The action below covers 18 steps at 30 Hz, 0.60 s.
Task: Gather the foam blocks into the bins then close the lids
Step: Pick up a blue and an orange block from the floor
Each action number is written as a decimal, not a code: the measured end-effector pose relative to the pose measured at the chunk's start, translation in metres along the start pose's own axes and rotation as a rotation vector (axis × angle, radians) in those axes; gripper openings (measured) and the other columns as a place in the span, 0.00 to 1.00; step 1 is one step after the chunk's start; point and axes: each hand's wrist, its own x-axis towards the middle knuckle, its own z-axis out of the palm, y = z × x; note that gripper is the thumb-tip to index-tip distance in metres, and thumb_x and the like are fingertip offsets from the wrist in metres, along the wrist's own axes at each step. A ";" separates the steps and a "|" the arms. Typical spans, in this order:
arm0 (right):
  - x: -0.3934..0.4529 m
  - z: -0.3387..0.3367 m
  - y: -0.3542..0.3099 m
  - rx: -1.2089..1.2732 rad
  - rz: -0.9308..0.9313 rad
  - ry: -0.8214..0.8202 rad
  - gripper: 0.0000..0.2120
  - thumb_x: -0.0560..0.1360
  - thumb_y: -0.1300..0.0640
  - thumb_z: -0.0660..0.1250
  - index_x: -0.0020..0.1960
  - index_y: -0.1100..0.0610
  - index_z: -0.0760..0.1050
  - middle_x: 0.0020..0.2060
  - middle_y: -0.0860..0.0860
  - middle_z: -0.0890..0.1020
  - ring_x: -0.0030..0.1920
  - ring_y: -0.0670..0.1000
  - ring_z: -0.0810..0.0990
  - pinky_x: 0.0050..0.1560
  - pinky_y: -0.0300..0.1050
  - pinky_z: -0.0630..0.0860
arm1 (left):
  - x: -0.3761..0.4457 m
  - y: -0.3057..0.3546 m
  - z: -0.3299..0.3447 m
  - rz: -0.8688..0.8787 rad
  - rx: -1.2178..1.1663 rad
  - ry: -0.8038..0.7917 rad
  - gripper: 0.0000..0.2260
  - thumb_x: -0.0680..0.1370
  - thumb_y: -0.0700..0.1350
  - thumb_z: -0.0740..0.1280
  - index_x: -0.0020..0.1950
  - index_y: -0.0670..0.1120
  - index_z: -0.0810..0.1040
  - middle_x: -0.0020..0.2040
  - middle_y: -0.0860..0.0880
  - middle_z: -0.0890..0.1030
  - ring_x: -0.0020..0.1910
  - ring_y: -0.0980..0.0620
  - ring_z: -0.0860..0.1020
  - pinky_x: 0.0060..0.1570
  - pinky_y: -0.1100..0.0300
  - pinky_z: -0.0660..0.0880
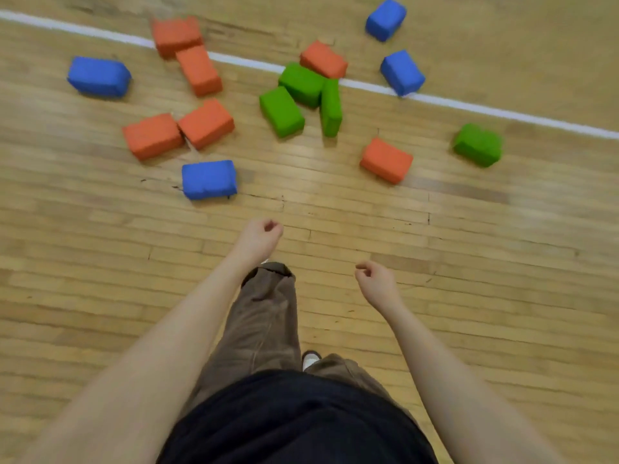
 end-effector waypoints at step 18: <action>0.262 0.040 -0.420 -0.107 -0.296 -0.157 0.16 0.79 0.56 0.57 0.64 0.56 0.74 0.54 0.53 0.79 0.45 0.49 0.74 0.46 0.41 0.68 | 0.207 -0.046 -0.260 -0.422 -0.162 0.198 0.10 0.79 0.44 0.59 0.48 0.40 0.77 0.41 0.45 0.77 0.43 0.46 0.76 0.44 0.54 0.74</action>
